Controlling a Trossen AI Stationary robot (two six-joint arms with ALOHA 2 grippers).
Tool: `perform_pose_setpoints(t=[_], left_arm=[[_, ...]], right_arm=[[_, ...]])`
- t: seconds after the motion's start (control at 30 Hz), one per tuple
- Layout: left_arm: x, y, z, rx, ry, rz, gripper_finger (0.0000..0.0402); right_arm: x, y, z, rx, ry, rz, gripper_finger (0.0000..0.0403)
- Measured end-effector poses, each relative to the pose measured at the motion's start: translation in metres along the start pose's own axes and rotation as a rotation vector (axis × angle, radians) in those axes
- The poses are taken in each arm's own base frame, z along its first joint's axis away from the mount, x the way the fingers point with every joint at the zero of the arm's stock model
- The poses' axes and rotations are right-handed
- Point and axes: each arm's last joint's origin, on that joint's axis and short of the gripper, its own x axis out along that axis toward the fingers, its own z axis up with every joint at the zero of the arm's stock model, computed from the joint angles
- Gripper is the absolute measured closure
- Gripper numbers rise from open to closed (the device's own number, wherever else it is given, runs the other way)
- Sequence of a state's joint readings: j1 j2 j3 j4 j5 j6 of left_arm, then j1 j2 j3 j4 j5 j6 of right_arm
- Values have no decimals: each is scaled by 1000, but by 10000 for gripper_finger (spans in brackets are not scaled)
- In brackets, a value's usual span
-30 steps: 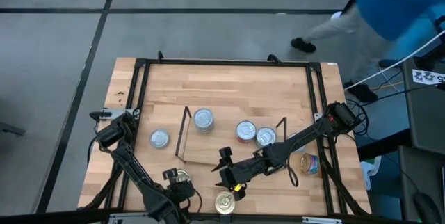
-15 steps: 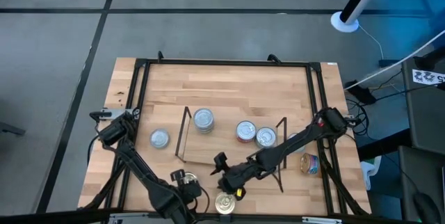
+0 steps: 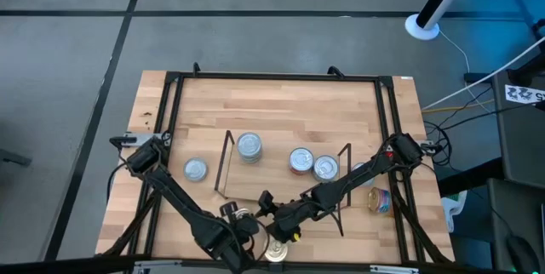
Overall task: Stack canned seafood by type on shelf
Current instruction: Put the blue pink tuna can on the shelf
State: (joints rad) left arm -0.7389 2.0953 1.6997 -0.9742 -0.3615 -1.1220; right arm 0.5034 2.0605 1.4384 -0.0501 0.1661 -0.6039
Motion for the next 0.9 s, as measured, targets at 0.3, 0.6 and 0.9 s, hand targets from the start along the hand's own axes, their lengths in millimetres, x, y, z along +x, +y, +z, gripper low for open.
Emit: perform_pose_setpoints(t=[0.3,0.6,0.9], left_arm=[[-2,3,18,-41,-20,-7,401],[-2,6,26,-61,-31,-5,401],[0,8,30,-81,-35,1,401]], right_arm=[[0,0,-1,-4,14,-12,123],[-1,8,1,6,46,8,123],[8,23,1,8,87,-48,123]])
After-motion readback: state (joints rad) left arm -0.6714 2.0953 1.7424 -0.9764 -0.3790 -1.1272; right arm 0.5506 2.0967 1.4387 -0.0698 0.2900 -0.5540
